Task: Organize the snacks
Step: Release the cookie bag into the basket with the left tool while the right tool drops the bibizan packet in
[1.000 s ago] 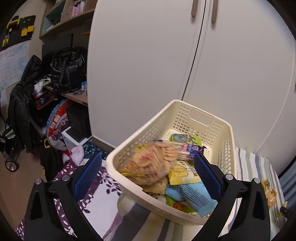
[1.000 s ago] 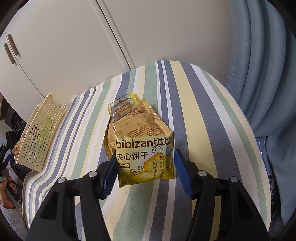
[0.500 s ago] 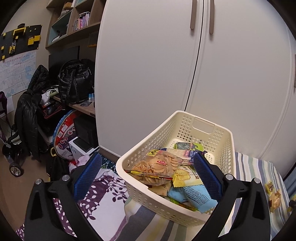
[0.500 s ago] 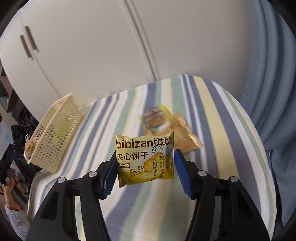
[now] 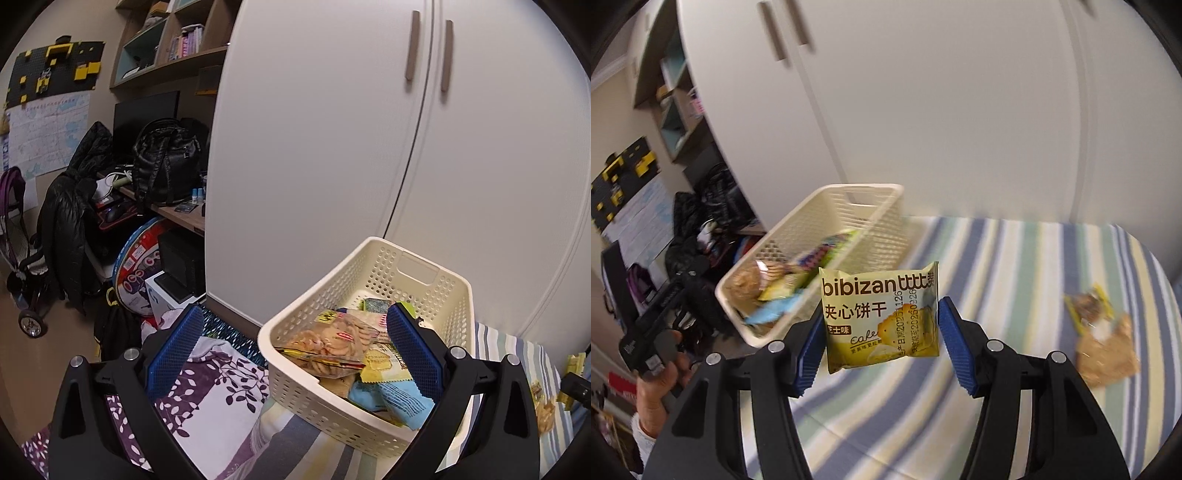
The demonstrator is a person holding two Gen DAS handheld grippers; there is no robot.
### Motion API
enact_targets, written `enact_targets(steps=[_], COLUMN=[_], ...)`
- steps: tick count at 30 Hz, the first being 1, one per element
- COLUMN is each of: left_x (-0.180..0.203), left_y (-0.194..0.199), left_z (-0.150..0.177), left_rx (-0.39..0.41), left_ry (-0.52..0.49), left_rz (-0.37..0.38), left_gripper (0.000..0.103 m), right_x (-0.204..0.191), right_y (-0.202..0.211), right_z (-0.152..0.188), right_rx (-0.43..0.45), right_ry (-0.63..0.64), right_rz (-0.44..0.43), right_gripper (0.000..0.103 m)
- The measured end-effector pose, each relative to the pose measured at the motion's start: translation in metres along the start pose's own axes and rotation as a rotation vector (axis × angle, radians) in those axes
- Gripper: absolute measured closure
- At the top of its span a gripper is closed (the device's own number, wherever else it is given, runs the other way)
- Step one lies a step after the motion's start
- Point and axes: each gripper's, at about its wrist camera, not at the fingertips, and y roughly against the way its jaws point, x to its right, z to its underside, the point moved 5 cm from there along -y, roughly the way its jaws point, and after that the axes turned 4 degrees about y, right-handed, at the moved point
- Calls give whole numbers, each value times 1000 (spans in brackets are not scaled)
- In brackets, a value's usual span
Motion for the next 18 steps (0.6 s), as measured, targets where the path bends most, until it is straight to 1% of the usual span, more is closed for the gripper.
enact_targets(steps=[3,9,13,16,17,18], left_x=[-6,-13,-21,-27,-27,-29], left_y=[0,0,0,1,1,0], left_z=[-1,-3,-5,-6,-7,-7], left_rx=[1,1,3,1,1,1], left_ry=[17,48,79,100,106,111], left_rz=[-8,-16,-24,-25,-26,-28], left_gripper=[2,2,2,2,2,2], right_x=[-38,-96,-121,-132,-134,-137], right_y=[-17,-49,-69,-82,-85,-87], right_z=[-13,-21,-22,-22,-22,-21], right_rx=[-4,-38,-71,-92,-97,-101], right_ry=[45,118,140,138,136,133], right_rz=[-50,-103,-117,-126,-132,-142], right_gripper=[44,44,43,40,37,36])
